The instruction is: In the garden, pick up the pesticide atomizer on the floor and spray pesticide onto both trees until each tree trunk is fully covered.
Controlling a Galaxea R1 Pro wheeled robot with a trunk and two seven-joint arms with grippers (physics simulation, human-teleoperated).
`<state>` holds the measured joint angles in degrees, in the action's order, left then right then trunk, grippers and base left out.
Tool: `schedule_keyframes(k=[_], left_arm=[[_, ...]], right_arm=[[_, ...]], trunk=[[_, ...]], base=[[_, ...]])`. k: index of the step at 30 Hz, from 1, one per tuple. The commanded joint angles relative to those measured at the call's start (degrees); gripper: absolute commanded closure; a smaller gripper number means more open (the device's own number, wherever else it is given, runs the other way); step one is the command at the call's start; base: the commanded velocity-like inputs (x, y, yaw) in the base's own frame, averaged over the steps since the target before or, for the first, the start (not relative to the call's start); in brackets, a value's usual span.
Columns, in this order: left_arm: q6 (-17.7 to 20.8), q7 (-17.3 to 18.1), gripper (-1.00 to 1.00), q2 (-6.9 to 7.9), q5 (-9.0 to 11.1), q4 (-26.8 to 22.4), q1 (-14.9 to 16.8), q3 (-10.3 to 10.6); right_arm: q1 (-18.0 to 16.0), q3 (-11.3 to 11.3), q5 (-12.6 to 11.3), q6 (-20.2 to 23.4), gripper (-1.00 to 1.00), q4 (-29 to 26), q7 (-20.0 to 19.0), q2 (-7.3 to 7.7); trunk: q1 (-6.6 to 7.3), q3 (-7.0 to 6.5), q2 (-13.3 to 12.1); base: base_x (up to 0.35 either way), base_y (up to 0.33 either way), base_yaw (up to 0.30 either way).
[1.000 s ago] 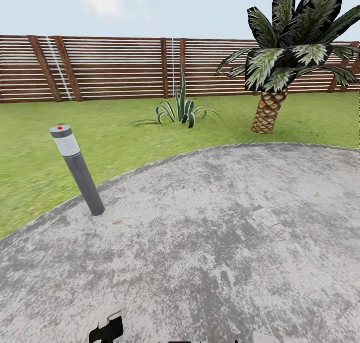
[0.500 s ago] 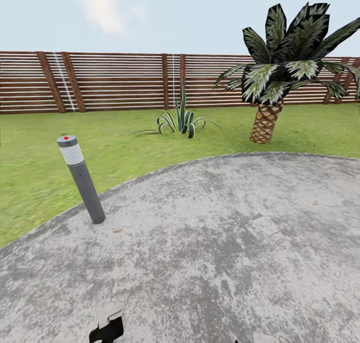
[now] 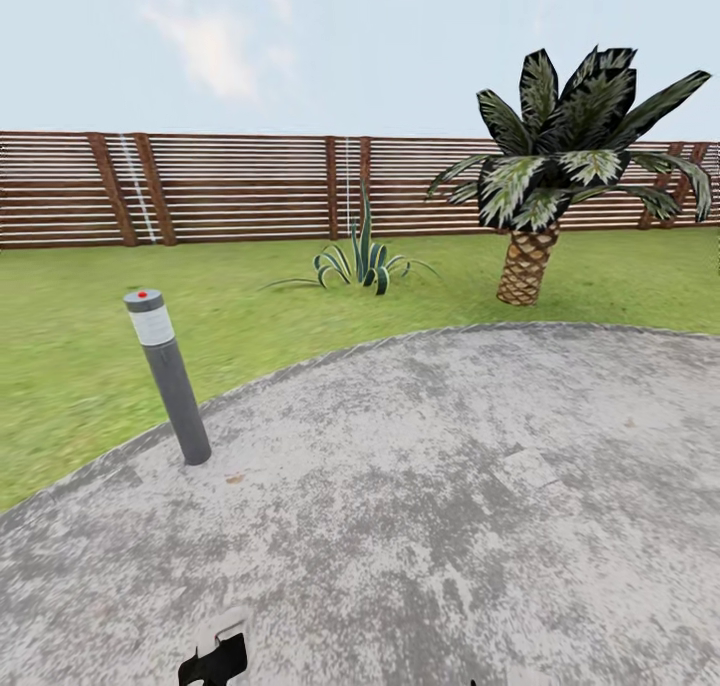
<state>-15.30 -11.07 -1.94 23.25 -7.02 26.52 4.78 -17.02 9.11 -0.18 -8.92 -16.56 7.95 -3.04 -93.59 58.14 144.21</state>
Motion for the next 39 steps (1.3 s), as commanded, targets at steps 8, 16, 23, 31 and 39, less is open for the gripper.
schedule_keyframes(k=[8,16,23,31,39], left_arm=[[-0.2,-0.3,1.00,-0.03,0.4,0.0,0.0,0.5],[-0.2,-0.3,1.00,-0.08,0.4,0.0,0.0,0.5],[-0.2,-0.4,1.00,-0.08,0.4,0.0,0.0,0.5],[-0.2,-0.4,1.00,-0.08,0.4,0.0,0.0,0.5],[-0.2,-0.4,1.00,-0.08,0.4,0.0,0.0,0.5]], right_arm=[[0.0,0.2,0.0,-0.2,-1.00,0.0,0.1,-0.04],[0.0,0.2,-0.1,-0.2,-1.00,0.0,0.1,0.00],[0.0,0.2,-0.1,-0.2,-1.00,0.0,0.1,0.01],[0.0,0.2,-0.1,-0.2,-1.00,0.0,0.1,0.05],[0.0,0.2,-0.1,-0.2,-1.00,0.0,0.1,0.05]], trunk=[[0.22,-1.73,-0.1],[0.42,-3.50,-0.2],[0.60,-5.05,-0.3],[0.81,-6.82,-0.4],[1.02,-8.60,-0.5]], base=[[0.000,0.000,0.000],[0.000,0.000,0.000],[0.000,0.000,0.000],[0.000,0.000,0.000],[0.000,0.000,0.000]])
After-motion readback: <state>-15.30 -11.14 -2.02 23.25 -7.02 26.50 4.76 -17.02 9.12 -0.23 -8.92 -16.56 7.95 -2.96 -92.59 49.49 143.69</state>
